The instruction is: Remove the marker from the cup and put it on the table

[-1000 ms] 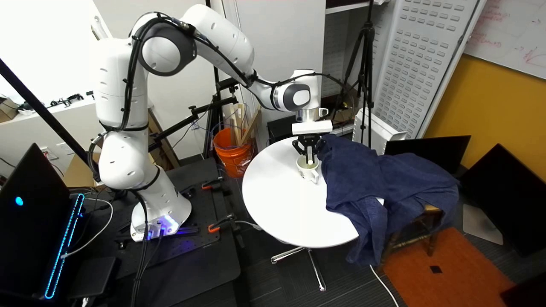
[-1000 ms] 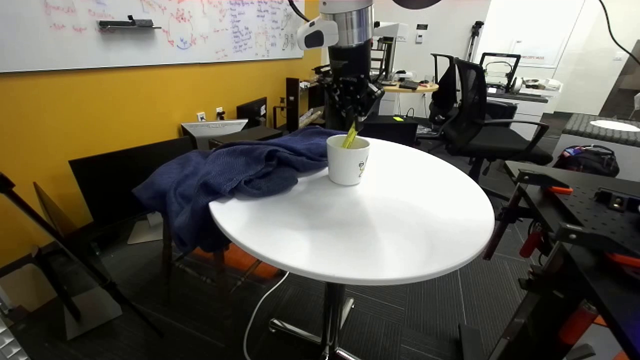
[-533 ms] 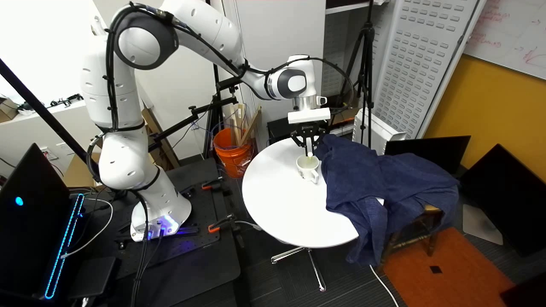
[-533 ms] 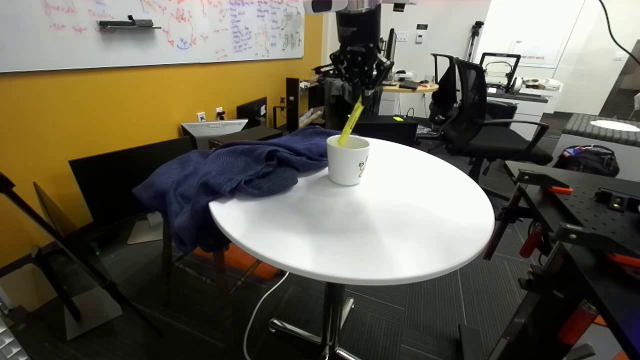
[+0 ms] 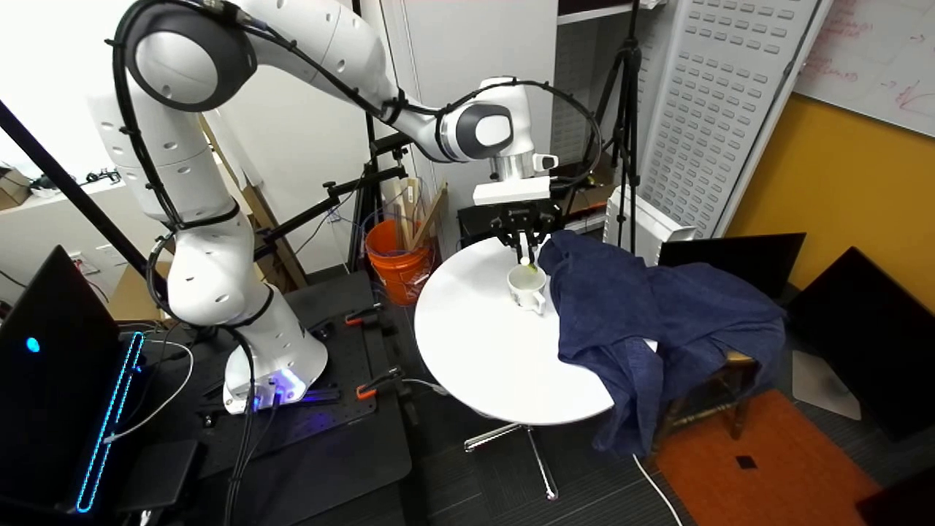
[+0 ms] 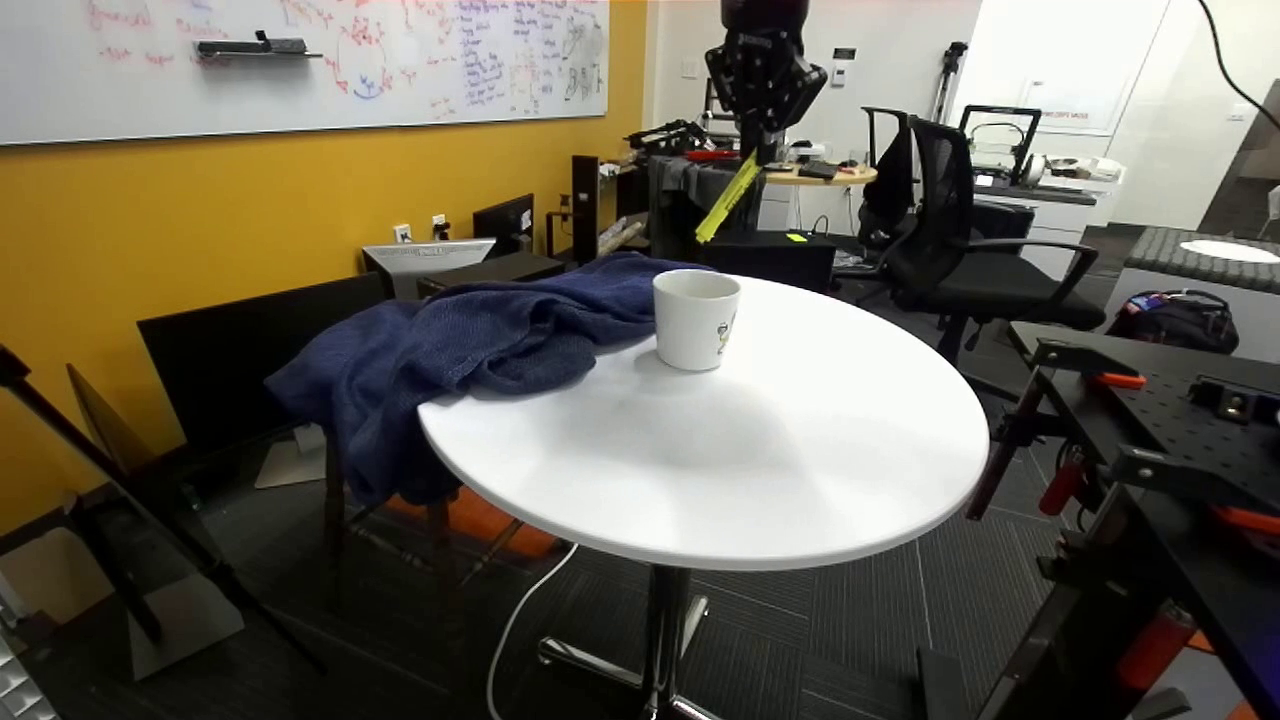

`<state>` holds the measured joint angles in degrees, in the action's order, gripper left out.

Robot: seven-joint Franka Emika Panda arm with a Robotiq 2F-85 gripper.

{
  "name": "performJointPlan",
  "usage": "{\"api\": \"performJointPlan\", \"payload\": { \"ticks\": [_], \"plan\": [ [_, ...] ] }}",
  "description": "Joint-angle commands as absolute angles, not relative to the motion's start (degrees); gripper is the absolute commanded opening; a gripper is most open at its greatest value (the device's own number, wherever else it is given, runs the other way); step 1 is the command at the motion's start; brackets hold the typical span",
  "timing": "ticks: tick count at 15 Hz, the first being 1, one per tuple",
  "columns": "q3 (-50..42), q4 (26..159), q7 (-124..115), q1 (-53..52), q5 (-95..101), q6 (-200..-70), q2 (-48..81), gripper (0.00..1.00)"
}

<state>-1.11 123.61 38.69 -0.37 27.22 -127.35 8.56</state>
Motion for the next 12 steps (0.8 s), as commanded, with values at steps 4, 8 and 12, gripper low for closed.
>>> {"api": "performJointPlan", "payload": {
  "ticks": [4,8,12],
  "plan": [
    [-2.74,131.43,30.93,2.85,25.94,-129.88,0.6,0.05],
    [-4.41,134.41,25.03,4.51,24.03,-131.28,-1.22,0.05],
    [-5.55,136.51,15.57,5.46,24.38,-132.81,-1.37,0.05]
  ]
}}
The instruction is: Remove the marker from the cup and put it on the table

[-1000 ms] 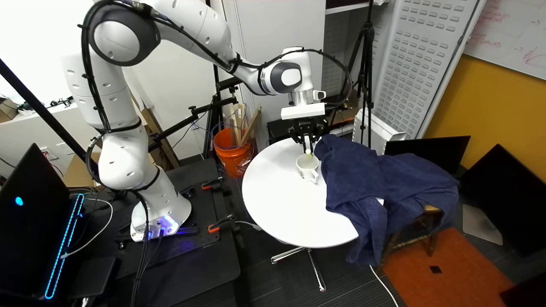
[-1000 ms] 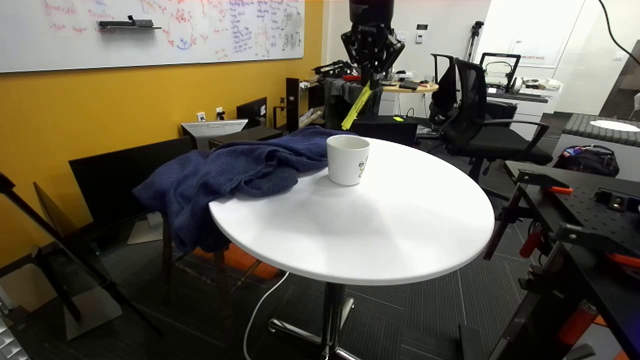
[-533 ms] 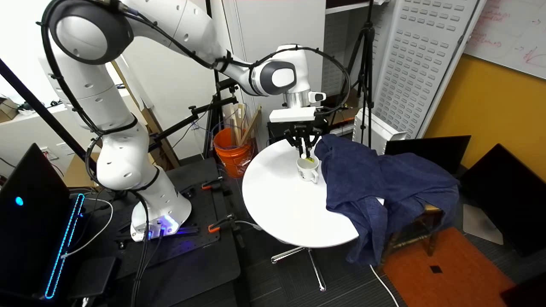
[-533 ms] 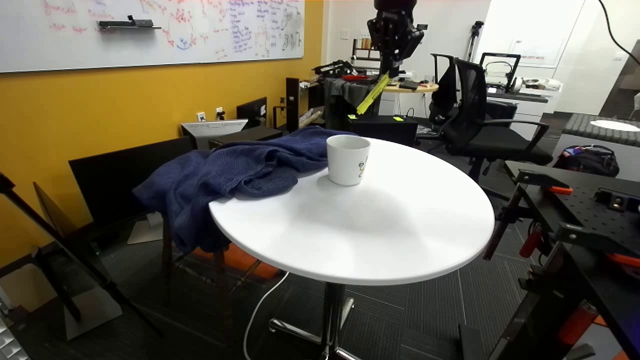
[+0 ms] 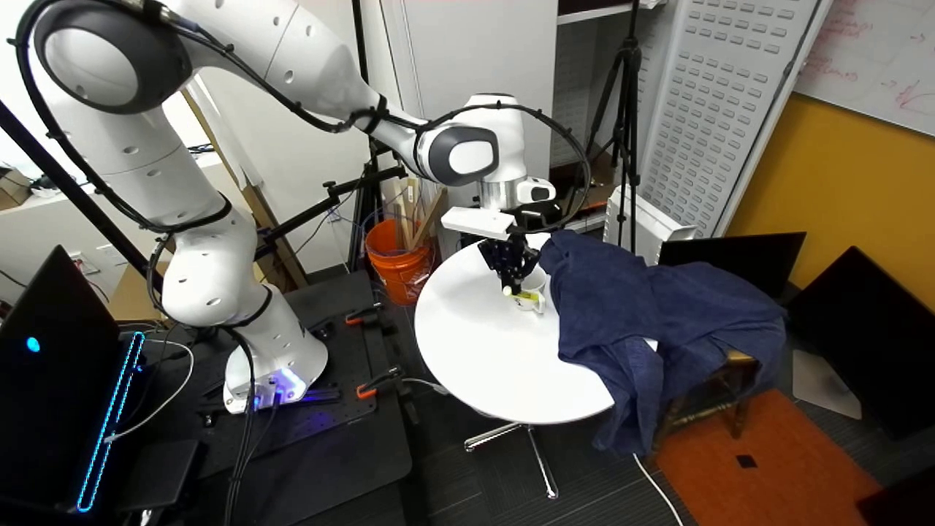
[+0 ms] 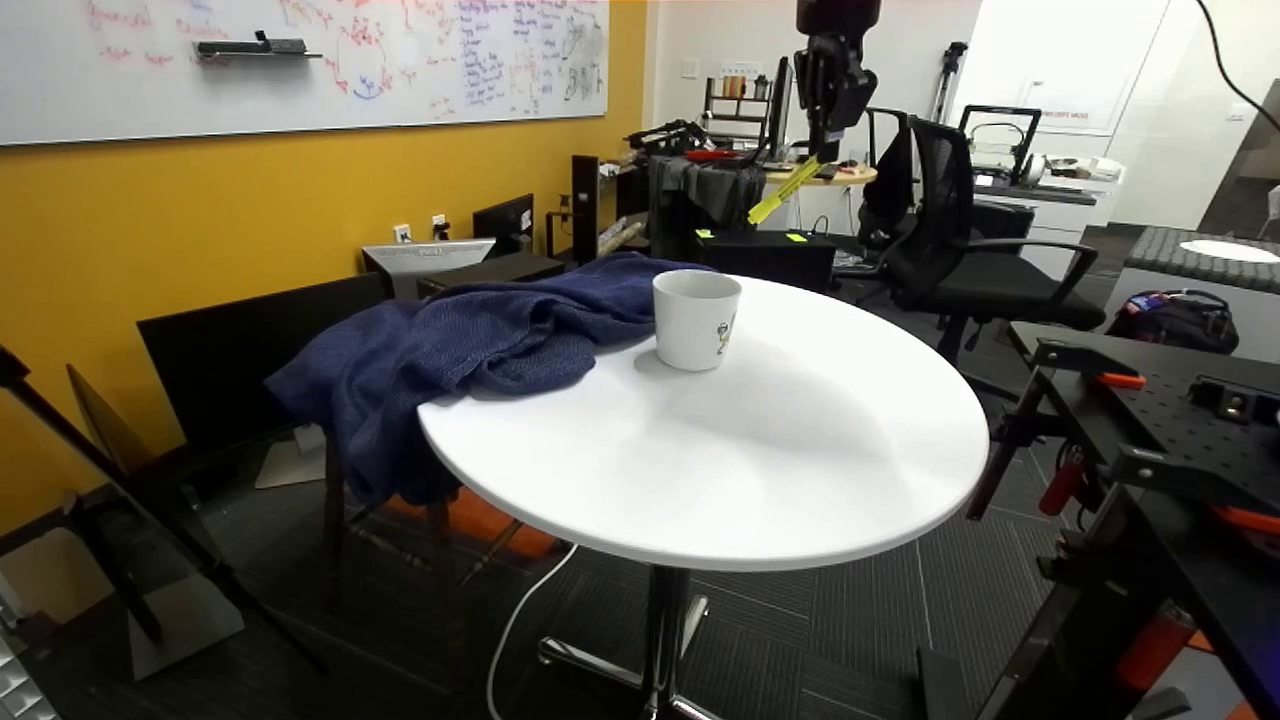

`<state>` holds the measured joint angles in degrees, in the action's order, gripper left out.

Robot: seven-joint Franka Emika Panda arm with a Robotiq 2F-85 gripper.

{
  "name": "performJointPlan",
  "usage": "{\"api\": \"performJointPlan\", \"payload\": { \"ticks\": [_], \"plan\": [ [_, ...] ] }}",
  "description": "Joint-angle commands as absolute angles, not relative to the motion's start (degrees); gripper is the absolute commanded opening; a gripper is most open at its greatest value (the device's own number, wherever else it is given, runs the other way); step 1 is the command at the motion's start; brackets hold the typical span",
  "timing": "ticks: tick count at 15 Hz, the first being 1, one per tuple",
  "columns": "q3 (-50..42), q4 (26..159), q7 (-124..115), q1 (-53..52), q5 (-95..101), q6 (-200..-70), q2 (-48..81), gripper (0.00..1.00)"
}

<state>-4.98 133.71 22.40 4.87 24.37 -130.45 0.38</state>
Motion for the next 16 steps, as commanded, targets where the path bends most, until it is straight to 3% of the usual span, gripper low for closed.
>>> {"api": "performJointPlan", "payload": {
  "ticks": [1,16],
  "plan": [
    [-5.75,136.82,12.69,5.57,24.7,-133.31,-1.08,0.05],
    [-7.35,136.53,-28.36,4.65,39.86,-143.55,7.64,0.05]
  ]
}}
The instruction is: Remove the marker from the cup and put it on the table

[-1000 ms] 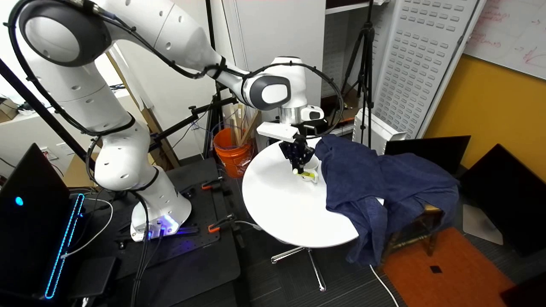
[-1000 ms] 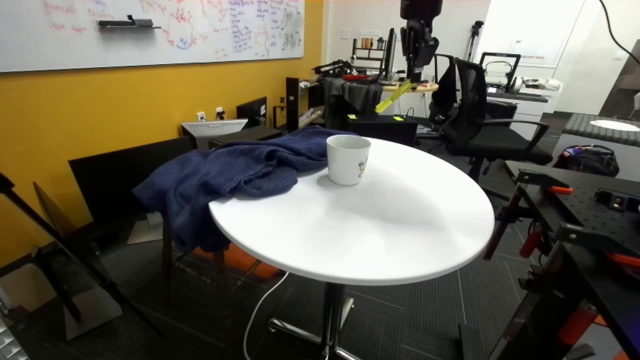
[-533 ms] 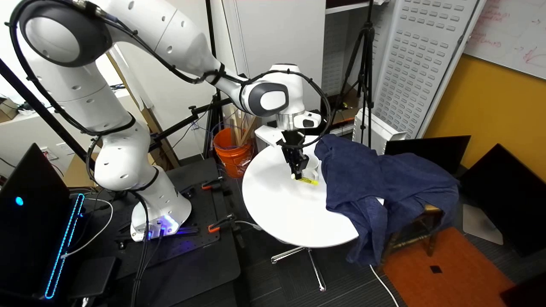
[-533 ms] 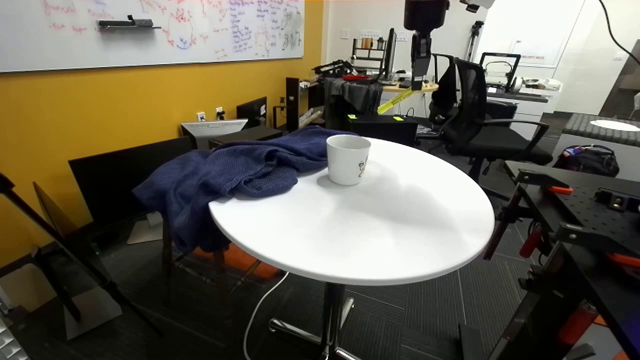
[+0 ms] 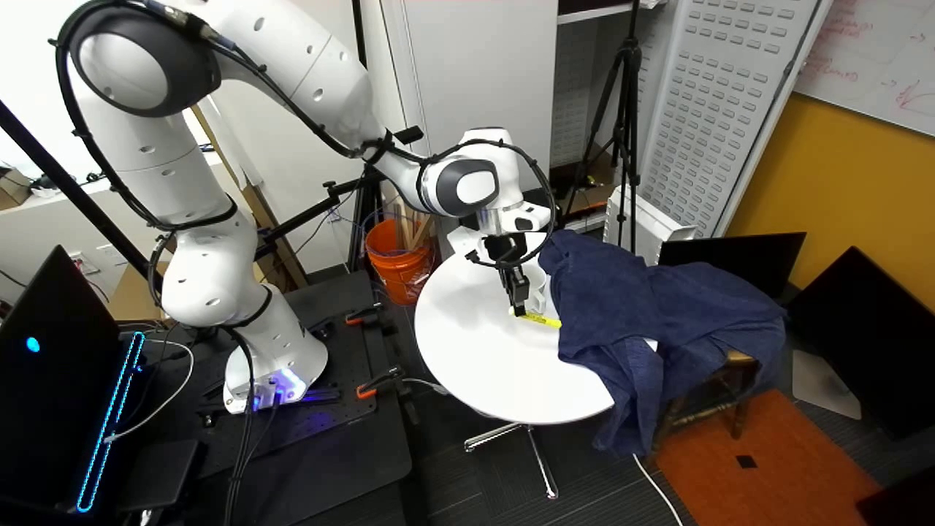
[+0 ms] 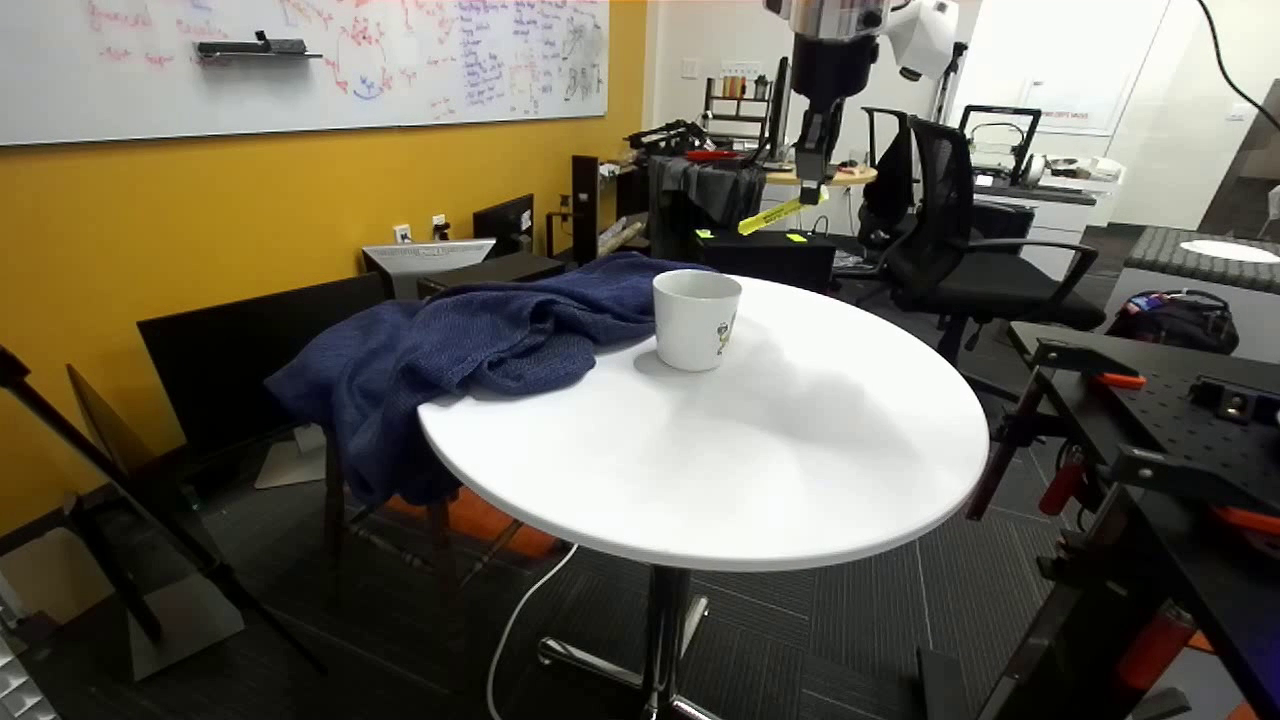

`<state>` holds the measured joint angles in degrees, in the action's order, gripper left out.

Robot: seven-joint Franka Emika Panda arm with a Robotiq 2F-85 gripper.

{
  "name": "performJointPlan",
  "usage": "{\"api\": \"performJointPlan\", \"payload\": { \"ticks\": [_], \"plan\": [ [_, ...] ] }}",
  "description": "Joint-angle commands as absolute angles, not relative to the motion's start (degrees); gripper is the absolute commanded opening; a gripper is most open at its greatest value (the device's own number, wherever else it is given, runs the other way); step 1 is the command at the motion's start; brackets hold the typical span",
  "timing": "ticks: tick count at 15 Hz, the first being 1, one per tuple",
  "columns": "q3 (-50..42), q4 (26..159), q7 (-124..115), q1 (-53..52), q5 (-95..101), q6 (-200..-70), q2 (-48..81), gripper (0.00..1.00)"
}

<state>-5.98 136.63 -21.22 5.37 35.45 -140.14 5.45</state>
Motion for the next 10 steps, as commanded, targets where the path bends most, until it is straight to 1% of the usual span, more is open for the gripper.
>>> {"api": "performJointPlan", "payload": {
  "ticks": [1,5,10],
  "plan": [
    [-7.72,136.61,-31.03,4.47,41.45,-144.66,8.34,0.05],
    [-8.87,137.92,-38.94,3.8,45.35,-148.01,9.7,0.05],
    [-9.07,140.61,-43.11,3.32,45.35,-151.0,10.14,0.05]
  ]
}}
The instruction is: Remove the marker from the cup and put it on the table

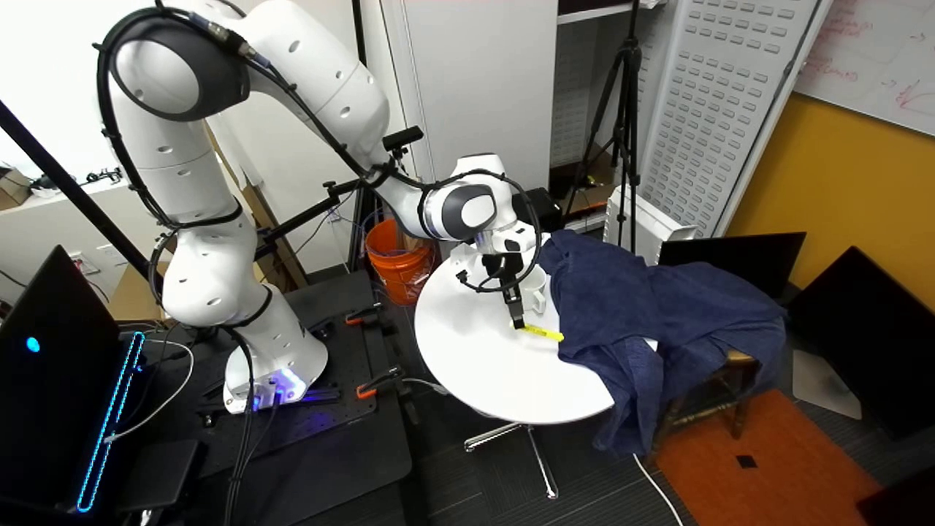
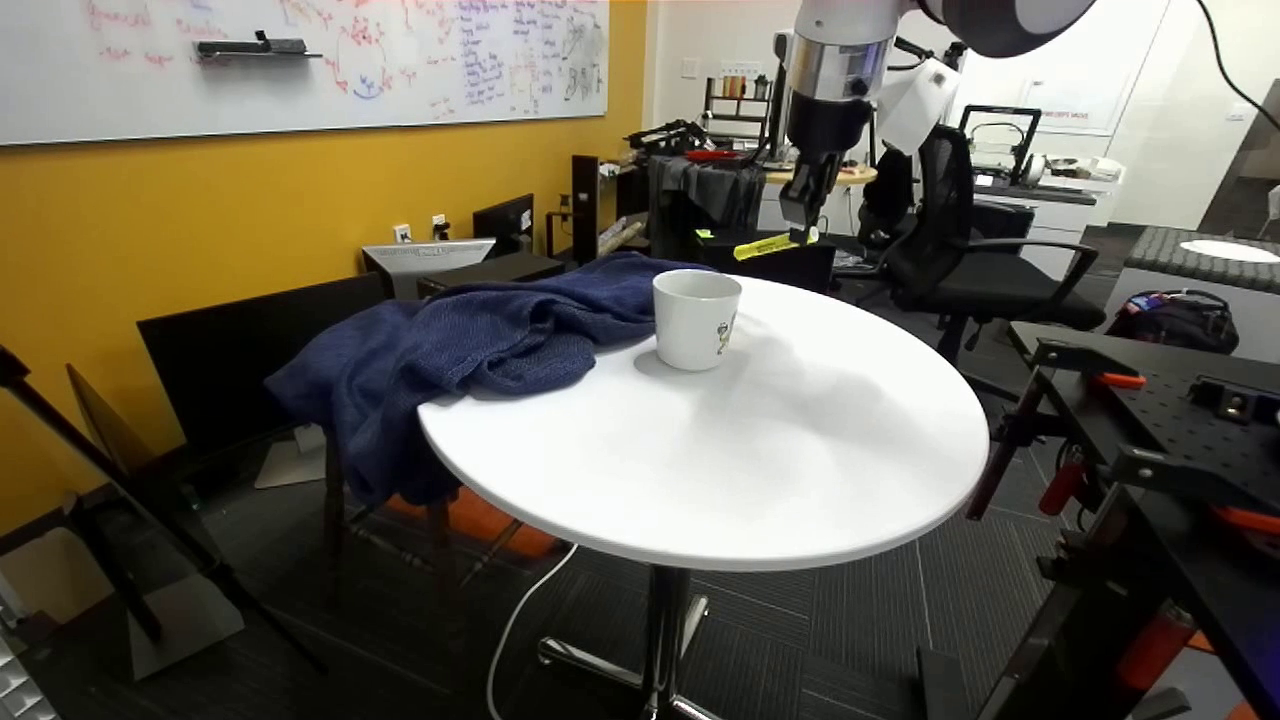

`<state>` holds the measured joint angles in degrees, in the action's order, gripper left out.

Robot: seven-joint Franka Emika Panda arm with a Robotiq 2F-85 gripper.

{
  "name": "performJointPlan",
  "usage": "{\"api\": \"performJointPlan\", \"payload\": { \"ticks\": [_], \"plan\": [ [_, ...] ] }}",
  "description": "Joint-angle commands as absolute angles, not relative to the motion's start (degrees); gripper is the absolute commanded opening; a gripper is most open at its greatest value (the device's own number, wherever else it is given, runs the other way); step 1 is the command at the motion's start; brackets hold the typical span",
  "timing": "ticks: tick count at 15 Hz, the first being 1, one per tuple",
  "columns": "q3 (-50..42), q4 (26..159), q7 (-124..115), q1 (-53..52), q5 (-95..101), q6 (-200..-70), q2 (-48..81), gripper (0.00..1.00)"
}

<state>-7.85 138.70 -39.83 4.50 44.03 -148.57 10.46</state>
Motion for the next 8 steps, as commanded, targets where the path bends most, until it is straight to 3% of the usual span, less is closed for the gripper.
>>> {"api": "performJointPlan", "payload": {
  "ticks": [1,8],
  "plan": [
    [-9.02,141.16,-43.53,3.21,45.13,-151.25,10.15,0.05],
    [-9.07,144.02,-45.5,2.75,44.56,-150.67,10.21,0.05]
  ]
}}
